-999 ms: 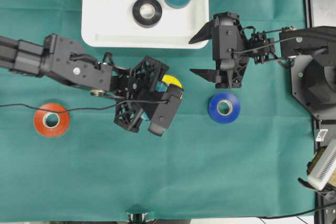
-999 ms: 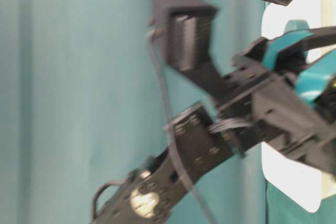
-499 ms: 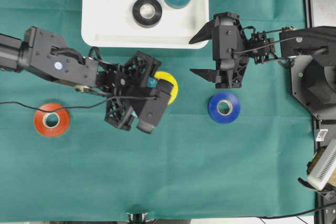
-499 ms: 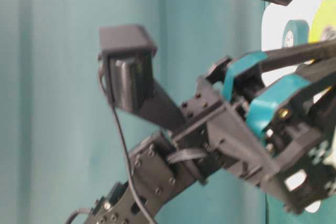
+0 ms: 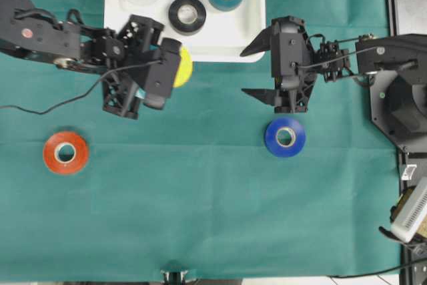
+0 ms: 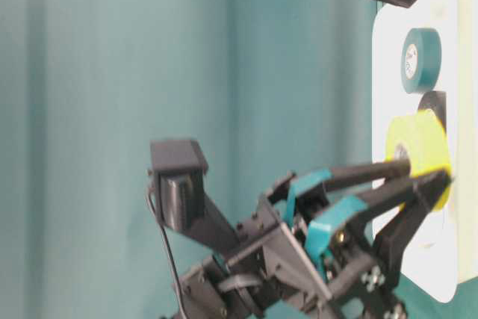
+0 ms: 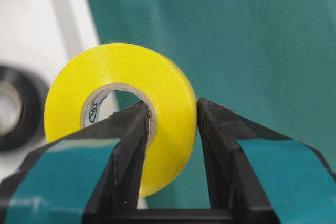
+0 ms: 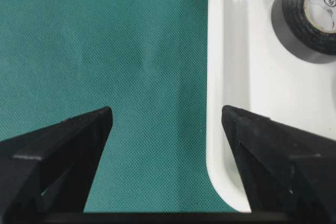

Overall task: Put the tape alternately from left to right into the white case.
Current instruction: 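Carry the yellow roll into the tray's lower left and release, then withdraw the left gripper back to the left side, then move the right gripper down over the blue tape roll, then close the right gripper on the blue roll's rim and lift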

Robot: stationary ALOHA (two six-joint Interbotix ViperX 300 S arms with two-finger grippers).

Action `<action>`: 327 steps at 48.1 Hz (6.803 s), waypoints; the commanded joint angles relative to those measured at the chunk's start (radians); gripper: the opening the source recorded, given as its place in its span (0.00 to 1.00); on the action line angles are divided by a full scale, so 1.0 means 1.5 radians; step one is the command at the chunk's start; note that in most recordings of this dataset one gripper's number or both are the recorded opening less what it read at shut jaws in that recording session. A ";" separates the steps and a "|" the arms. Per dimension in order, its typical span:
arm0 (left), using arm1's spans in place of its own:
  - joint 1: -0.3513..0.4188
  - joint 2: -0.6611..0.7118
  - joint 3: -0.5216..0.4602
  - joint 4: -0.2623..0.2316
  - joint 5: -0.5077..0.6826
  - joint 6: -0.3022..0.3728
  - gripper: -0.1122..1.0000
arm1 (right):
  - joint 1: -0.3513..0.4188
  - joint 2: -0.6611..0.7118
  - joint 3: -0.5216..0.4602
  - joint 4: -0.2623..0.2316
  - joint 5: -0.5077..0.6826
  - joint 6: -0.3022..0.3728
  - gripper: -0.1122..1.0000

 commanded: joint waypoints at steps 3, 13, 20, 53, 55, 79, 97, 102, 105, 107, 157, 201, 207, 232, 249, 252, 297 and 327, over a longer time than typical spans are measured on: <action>0.028 -0.042 0.024 0.001 -0.006 -0.001 0.34 | 0.001 -0.009 -0.006 0.002 -0.006 0.000 0.85; 0.074 -0.067 0.067 0.001 -0.024 -0.001 0.34 | 0.001 -0.009 -0.006 0.002 -0.006 0.000 0.85; 0.100 -0.071 0.090 0.001 -0.044 -0.001 0.34 | 0.001 -0.009 -0.007 0.002 -0.006 0.001 0.85; 0.114 -0.063 0.105 0.000 -0.066 -0.001 0.35 | 0.000 -0.008 -0.005 0.002 -0.006 0.001 0.85; 0.115 -0.063 0.105 0.001 -0.066 -0.001 0.35 | 0.000 -0.009 -0.005 0.002 -0.006 0.001 0.85; 0.114 -0.064 0.110 0.000 -0.066 0.000 1.00 | 0.001 -0.008 -0.005 0.002 -0.006 0.001 0.85; 0.104 -0.088 0.121 0.000 -0.066 -0.003 1.00 | 0.001 -0.008 -0.005 0.002 -0.007 0.001 0.85; 0.094 -0.105 0.133 -0.001 -0.066 -0.004 1.00 | 0.001 -0.008 -0.006 0.002 -0.007 0.001 0.85; 0.085 -0.116 0.142 -0.002 -0.066 -0.005 1.00 | 0.001 -0.008 -0.007 0.002 -0.006 0.001 0.85; 0.079 -0.123 0.147 -0.002 -0.066 -0.005 1.00 | 0.001 -0.008 -0.007 0.002 -0.006 0.001 0.85; -0.058 -0.181 0.201 -0.002 -0.081 -0.187 1.00 | 0.001 -0.008 -0.004 0.002 -0.007 0.001 0.85; -0.058 -0.177 0.202 -0.002 -0.122 -0.187 1.00 | 0.121 -0.166 0.131 0.002 0.001 0.084 0.85; -0.058 -0.178 0.202 -0.003 -0.129 -0.187 1.00 | 0.124 -0.198 0.147 0.002 0.002 0.087 0.85; -0.057 -0.177 0.202 -0.002 -0.130 -0.187 1.00 | 0.164 -0.159 0.156 0.003 0.001 0.123 0.85; -0.058 -0.174 0.202 -0.002 -0.130 -0.188 1.00 | 0.167 -0.069 0.147 0.002 -0.002 0.162 0.85; -0.058 -0.171 0.202 -0.003 -0.130 -0.188 1.00 | 0.168 -0.054 0.144 0.002 -0.001 0.162 0.85; -0.058 -0.165 0.207 -0.003 -0.130 -0.188 1.00 | 0.168 0.004 0.106 0.003 -0.002 0.163 0.32; -0.061 -0.170 0.211 -0.003 -0.130 -0.188 1.00 | 0.168 -0.026 0.087 0.002 -0.001 0.165 0.11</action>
